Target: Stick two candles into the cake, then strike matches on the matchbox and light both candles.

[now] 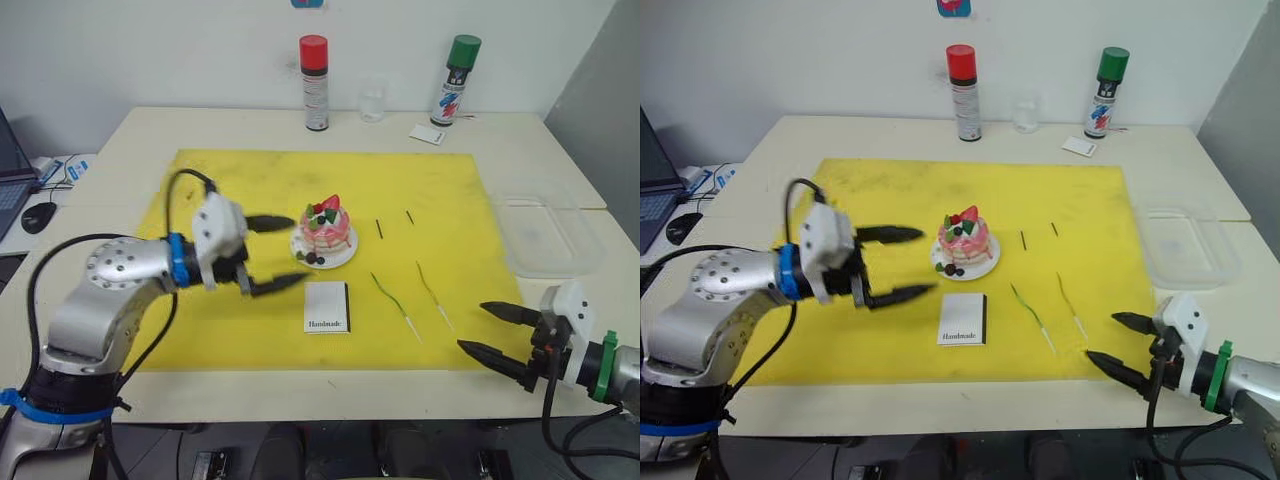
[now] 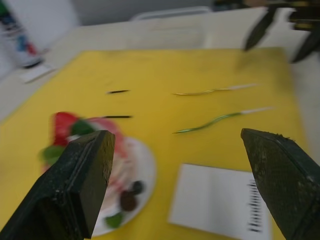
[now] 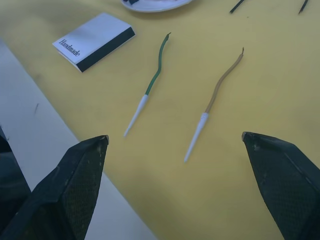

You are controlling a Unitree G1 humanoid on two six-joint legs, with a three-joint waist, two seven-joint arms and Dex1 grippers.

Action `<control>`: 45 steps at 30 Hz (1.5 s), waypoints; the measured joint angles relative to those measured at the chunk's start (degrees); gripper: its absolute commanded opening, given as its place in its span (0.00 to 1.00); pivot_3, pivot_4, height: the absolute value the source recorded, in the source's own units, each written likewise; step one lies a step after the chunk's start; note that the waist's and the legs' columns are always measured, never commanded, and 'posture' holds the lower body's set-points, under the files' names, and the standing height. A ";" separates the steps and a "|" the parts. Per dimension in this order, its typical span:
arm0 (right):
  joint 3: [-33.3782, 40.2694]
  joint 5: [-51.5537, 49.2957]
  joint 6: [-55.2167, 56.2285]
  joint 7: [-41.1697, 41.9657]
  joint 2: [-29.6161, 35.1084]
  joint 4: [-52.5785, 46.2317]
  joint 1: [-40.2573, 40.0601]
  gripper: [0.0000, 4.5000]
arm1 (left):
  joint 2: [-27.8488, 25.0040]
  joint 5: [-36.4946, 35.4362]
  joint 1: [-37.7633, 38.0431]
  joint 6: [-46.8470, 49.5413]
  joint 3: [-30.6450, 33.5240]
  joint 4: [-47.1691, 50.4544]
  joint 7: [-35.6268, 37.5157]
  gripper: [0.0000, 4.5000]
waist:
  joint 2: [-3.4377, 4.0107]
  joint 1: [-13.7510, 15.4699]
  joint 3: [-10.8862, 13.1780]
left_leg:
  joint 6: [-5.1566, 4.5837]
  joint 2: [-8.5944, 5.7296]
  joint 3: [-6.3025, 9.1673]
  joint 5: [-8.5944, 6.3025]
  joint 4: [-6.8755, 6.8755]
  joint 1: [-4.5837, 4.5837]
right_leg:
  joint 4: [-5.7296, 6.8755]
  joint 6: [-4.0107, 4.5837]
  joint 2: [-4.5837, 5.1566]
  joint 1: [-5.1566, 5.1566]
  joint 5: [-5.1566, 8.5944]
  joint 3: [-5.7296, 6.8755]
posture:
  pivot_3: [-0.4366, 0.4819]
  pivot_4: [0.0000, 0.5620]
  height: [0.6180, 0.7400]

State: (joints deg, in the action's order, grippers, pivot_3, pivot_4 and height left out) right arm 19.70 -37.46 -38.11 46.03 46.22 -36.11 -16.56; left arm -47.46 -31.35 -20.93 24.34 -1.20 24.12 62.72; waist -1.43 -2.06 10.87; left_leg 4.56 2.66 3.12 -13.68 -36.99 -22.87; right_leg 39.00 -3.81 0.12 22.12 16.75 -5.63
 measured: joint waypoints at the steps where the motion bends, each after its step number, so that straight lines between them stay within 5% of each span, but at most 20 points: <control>1: -1.16 0.66 -0.68 -1.62 -0.23 -0.44 0.38 1.00 | 0.01 -0.02 -0.16 -0.17 -1.23 1.37 1.07 1.00 | 0.00 0.01 0.00 | 0.00 0.00 0.00 0.00 -0.01 0.00 | 0.00 0.00 0.00 0.00 0.00 0.00 | 0.48 0.27 1.00; 12: -10.01 5.14 -6.51 -11.59 -1.71 -2.70 4.88 1.00 | 2.07 2.55 -2.00 -2.49 -4.07 0.65 2.44 1.00 | 0.00 0.11 0.00 | -0.01 0.00 0.00 0.00 0.00 -0.04 | -0.02 0.03 -0.04 0.06 0.02 -0.02 | 0.48 0.27 1.00; 25: -12.52 9.23 -7.24 -12.42 -1.72 -0.14 7.25 0.01 | 2.18 3.49 -1.47 -2.10 -3.93 1.25 1.03 1.00 | 0.00 0.13 0.00 | -0.02 0.00 0.00 0.00 -0.01 -0.04 | -0.02 0.03 -0.03 0.07 0.02 -0.03 | 0.48 0.27 1.00; 36: -4.89 2.29 -11.20 -15.30 -9.58 1.40 11.71 0.01 | 5.23 2.30 -0.51 0.07 -3.36 2.69 -3.09 1.00 | 0.00 0.09 0.00 | -0.02 0.01 0.00 0.00 -0.02 -0.04 | -0.01 0.03 -0.04 0.06 0.01 -0.04 | 0.48 0.27 1.00; 40: -1.70 -3.28 -9.56 -15.49 -12.77 -0.21 16.91 0.01 | 14.40 -4.86 0.38 8.83 -1.97 3.20 -12.98 1.00 | 0.00 0.13 0.00 | -0.02 0.01 0.04 0.00 -0.03 -0.06 | -0.01 0.02 -0.04 0.05 0.01 0.00 | 0.48 0.27 1.00; 45: -5.94 -2.09 -4.37 -16.06 -14.87 0.04 25.11 0.00 | 31.72 -17.67 -0.32 19.04 4.77 -0.11 -34.17 0.73 | -0.01 0.02 -0.01 | -0.02 0.00 0.08 0.01 -0.07 -0.04 | 0.00 -0.02 -0.05 0.02 -0.06 0.00 | 0.48 0.27 1.00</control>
State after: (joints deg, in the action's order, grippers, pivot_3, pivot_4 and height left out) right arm 13.76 -39.56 -42.48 29.97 31.35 -36.07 8.56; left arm -15.74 -49.02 -21.24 43.38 3.57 24.01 28.55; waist -1.44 -2.04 10.87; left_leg 4.53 2.66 3.20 -13.67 -37.05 -22.91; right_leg 39.00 -3.83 0.07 22.14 16.70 -5.63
